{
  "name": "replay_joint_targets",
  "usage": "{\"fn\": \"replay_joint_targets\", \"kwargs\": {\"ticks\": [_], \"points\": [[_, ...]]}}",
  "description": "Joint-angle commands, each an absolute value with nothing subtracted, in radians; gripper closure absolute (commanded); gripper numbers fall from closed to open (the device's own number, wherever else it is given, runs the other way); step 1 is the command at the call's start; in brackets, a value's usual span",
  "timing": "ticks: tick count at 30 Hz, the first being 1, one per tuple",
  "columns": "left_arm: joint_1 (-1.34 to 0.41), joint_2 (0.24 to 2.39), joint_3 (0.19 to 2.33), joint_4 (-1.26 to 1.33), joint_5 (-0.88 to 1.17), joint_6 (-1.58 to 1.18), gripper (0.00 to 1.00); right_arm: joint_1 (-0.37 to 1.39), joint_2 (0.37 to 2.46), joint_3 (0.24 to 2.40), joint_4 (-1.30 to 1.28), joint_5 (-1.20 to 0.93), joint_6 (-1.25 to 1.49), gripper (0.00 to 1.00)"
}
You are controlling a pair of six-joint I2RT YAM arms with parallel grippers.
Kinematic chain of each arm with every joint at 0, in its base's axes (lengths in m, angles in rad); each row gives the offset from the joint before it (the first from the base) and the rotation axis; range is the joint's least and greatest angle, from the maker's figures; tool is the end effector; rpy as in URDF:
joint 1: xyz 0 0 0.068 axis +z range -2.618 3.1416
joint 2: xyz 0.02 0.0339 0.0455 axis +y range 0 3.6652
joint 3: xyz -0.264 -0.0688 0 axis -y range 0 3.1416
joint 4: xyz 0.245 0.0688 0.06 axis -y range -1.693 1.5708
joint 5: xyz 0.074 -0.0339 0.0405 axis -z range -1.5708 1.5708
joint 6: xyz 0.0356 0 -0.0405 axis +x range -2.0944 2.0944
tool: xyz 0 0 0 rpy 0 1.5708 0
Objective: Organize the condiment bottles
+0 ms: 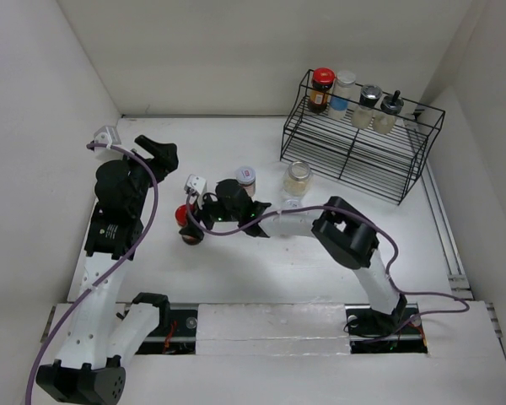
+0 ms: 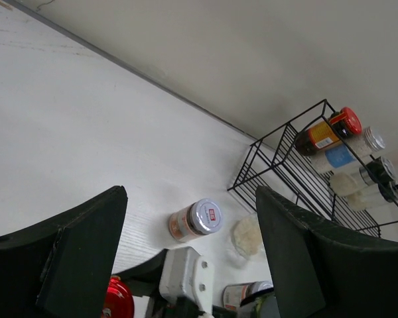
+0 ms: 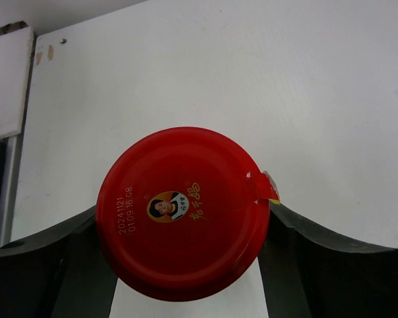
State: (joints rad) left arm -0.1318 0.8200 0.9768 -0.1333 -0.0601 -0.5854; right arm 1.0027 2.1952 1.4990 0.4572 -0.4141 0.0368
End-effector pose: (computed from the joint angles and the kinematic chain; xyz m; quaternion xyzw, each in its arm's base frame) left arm 0.1807 -0.0218 0.4066 -0.1780 0.6757 -0.2313 0.6769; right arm 0.2593 0.4328 0.1914 -0.4699 0.6226 0.4406 0.4444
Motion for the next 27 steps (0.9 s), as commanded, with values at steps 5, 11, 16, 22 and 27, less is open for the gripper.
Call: {"fn": "replay_joint_targets", "kwargs": {"ticks": [5,11,16,22,27], "points": [[-0.135,0.821,1.011,-0.091,-0.017,-0.591,0.26,0.913,1.748,1.301,0.701,-0.413,0.074,0.45],[-0.135,0.821,1.0,-0.075,0.032,-0.581,0.26,0.652,1.475,1.215,0.548,-0.249,0.052,0.46],[-0.135,0.821,1.0,-0.055,0.061,-0.581,0.26,0.402,1.31,1.255,0.411,-0.046,0.003,0.46],[-0.135,0.821,0.991,-0.046,0.083,-0.581,0.26,0.1,1.371,1.487,0.243,0.135,0.003,0.46],[-0.135,0.821,0.991,-0.046,0.094,-0.581,0.26,-0.048,1.538,1.673,0.175,0.149,0.025,0.46]]}}
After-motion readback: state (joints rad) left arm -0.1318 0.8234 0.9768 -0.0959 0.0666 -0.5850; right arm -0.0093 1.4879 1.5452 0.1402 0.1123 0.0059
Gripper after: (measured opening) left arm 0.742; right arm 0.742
